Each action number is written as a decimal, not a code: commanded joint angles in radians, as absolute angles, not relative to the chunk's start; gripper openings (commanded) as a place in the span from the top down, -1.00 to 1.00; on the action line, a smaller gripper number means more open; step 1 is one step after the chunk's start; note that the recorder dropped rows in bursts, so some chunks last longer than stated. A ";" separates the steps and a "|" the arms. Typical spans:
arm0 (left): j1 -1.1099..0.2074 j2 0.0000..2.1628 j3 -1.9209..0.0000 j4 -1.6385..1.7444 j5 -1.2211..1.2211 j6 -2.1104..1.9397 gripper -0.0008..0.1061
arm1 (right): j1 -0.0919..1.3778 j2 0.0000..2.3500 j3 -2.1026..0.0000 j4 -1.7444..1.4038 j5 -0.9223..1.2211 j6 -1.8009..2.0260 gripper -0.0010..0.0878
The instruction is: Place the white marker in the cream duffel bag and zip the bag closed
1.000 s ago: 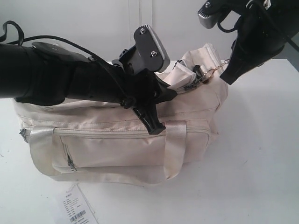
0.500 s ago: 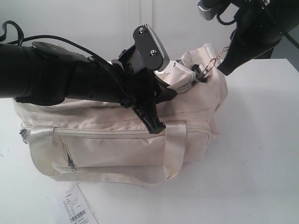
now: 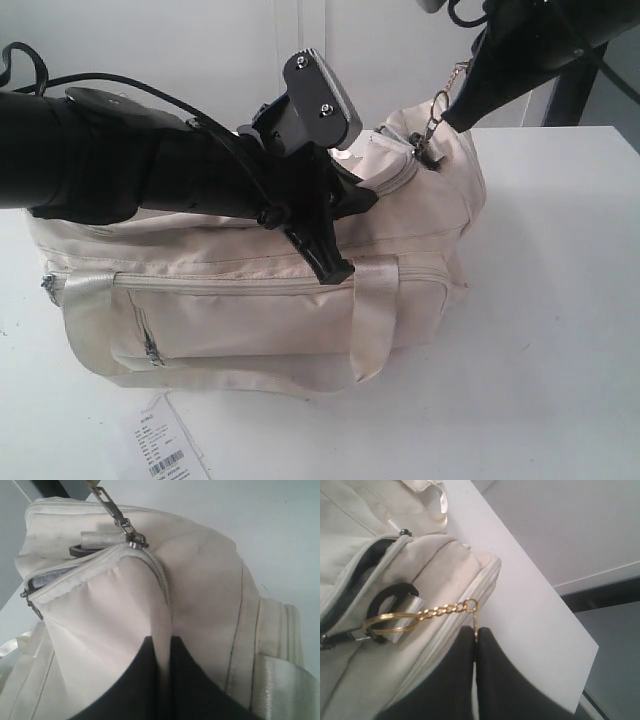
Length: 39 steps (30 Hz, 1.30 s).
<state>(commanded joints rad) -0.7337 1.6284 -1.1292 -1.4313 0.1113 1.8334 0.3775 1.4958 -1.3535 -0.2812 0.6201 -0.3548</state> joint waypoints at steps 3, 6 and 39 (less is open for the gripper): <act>-0.734 1.628 -1.129 -1.431 0.136 1.833 0.99 | 0.377 1.514 -1.353 -0.281 0.584 -0.352 0.98; -0.734 1.628 -1.129 -1.431 0.148 1.833 0.99 | 0.377 1.524 -1.353 -0.281 0.546 -0.335 0.98; -0.734 1.628 -1.129 -1.431 0.161 1.835 0.99 | 0.377 1.656 -1.353 -0.281 0.256 -0.309 0.98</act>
<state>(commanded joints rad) -0.7337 1.6284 -1.1292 -1.4313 0.1606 1.8354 0.3775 1.6564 -1.3535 -0.2812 0.2557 -0.3089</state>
